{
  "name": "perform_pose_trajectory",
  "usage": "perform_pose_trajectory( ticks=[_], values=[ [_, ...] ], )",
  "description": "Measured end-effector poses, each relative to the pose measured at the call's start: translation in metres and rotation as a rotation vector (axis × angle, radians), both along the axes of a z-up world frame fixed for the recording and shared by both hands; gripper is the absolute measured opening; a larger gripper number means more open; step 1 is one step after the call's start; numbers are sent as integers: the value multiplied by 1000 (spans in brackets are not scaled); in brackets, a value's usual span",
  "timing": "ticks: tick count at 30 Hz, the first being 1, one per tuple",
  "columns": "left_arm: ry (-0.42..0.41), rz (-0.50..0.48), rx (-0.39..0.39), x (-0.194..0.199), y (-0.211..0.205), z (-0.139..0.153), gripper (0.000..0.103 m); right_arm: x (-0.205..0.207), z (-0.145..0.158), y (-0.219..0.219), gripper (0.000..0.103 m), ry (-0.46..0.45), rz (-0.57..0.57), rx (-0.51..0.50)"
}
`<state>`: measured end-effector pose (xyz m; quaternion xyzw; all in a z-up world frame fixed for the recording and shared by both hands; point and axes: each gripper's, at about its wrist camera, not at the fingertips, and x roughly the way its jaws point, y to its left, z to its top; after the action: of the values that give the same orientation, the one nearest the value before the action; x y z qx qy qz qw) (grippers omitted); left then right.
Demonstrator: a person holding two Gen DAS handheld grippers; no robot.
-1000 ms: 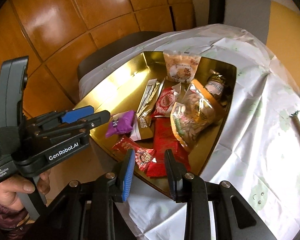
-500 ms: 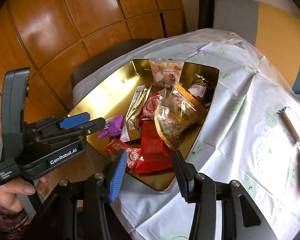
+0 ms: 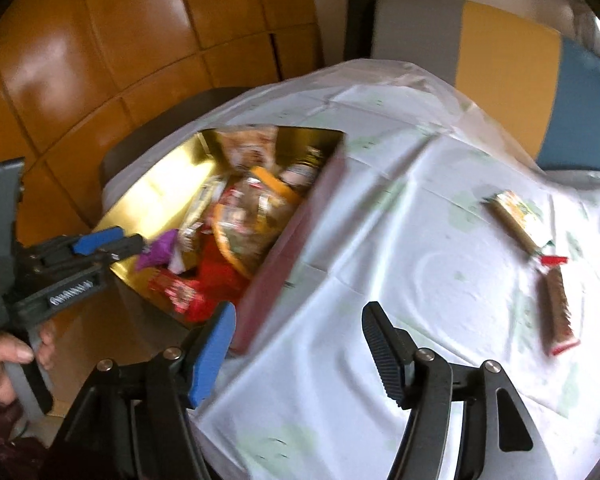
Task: Organize snacks
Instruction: 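Move the right gripper to the chipmunk sesame stick packet and grasp it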
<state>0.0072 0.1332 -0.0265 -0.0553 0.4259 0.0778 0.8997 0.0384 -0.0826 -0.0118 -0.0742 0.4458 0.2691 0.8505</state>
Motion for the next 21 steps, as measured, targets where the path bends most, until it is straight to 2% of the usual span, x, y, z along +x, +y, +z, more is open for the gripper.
perform_pose_trajectory(
  ticks=[9, 21],
  values=[
    [-3, -28, 15, 2, -10, 4, 39, 17, -3, -69, 72, 5, -116, -87],
    [-3, -143, 7, 7, -42, 5, 39, 65, -13, -212, 72, 86, -522, -107]
  ],
)
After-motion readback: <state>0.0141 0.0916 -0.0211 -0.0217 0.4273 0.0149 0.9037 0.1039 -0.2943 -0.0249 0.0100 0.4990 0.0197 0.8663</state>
